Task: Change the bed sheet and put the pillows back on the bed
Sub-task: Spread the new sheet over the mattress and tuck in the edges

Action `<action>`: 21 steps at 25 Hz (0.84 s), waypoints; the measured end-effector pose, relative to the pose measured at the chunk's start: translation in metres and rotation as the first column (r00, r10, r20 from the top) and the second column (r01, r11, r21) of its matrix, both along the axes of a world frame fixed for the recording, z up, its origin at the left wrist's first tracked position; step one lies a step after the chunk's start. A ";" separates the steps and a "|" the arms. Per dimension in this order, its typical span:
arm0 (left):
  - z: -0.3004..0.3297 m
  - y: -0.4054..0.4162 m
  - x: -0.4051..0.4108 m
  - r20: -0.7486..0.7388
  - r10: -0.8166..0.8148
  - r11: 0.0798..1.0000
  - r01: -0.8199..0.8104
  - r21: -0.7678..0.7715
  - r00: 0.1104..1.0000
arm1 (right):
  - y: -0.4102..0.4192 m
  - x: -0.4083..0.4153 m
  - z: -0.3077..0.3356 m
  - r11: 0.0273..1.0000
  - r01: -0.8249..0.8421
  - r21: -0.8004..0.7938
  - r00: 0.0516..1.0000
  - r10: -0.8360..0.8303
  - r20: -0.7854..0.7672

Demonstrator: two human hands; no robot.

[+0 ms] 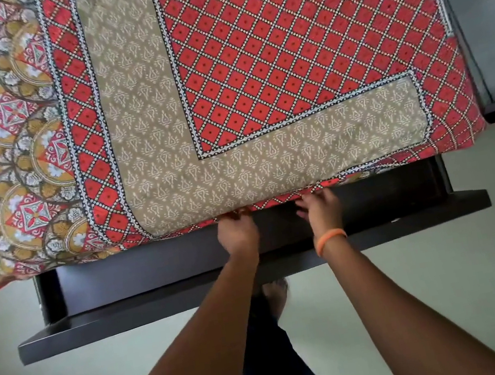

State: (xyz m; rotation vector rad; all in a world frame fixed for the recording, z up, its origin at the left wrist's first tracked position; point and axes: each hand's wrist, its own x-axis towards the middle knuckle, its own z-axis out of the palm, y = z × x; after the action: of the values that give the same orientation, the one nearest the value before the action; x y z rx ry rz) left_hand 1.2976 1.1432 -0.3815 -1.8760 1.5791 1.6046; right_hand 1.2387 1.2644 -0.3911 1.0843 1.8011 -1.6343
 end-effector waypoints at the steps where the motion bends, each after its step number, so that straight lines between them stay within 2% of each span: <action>1: 0.002 0.004 0.008 0.108 -0.241 0.955 0.255 -0.149 0.965 | 0.004 -0.003 -0.002 1.000 -0.003 0.025 1.000 0.003 -0.006; 2: 0.006 0.010 0.013 0.183 -0.428 0.850 0.463 -0.252 0.885 | 0.009 -0.009 -0.003 0.999 0.044 0.021 0.999 -0.045 0.006; 3: 0.009 0.016 0.018 0.189 -0.569 0.738 0.598 -0.312 0.800 | 0.014 -0.017 -0.002 0.992 0.128 0.002 0.991 -0.128 0.029; 4: 0.015 0.023 0.020 0.148 -0.654 0.678 0.661 -0.320 0.742 | 0.021 -0.025 -0.001 0.975 0.223 -0.019 0.973 -0.221 0.066; 5: 0.019 0.034 0.022 0.060 -0.684 0.682 0.667 -0.299 0.727 | 0.029 -0.033 0.001 0.954 0.299 -0.014 0.952 -0.297 0.080; 6: 0.023 0.045 0.021 -0.055 -0.621 0.771 0.596 -0.226 0.782 | 0.038 -0.041 0.007 0.935 0.355 0.005 0.933 -0.355 0.056; 7: 0.025 0.056 0.014 -0.156 -0.407 0.912 0.409 -0.022 0.900 | 0.048 -0.049 0.012 0.920 0.392 0.021 0.920 -0.393 0.013; 8: 0.028 0.066 0.004 -0.169 -0.124 0.952 0.165 0.257 0.978 | 0.058 -0.057 0.017 0.909 0.414 0.047 0.910 -0.412 -0.044; 9: 0.030 0.077 -0.007 -0.107 0.115 0.868 -0.048 0.494 0.988 | 0.068 -0.067 0.021 0.901 0.428 0.069 0.902 -0.422 -0.091; 10: 0.030 0.088 -0.019 -0.042 0.252 0.766 -0.173 0.619 0.967 | 0.077 -0.076 0.025 0.898 0.435 0.067 0.897 -0.426 -0.115; 15: 0.027 0.138 -0.082 0.099 0.477 0.541 -0.381 0.750 0.873 | 0.105 -0.101 0.028 0.891 0.453 -0.002 0.882 -0.449 -0.145; 17: 0.022 0.152 -0.108 0.107 0.544 0.495 -0.421 0.760 0.832 | 0.114 -0.098 0.021 0.907 0.421 0.003 0.897 -0.415 -0.152; 19: 0.019 0.168 -0.122 0.080 0.587 0.521 -0.452 0.724 0.806 | 0.133 -0.094 0.014 0.952 0.305 0.004 0.938 -0.300 -0.173; 21: 0.012 0.182 -0.120 0.064 0.569 0.597 -0.466 0.653 0.820 | 0.157 -0.091 0.006 0.991 0.115 0.073 0.978 -0.100 -0.184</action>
State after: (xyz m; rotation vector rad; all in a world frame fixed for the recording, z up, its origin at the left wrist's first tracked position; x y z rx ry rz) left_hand 1.1773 1.3255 -0.3700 -1.8933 0.3342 2.1915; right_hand 1.1473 1.4211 -0.3852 1.1190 1.9713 -1.7853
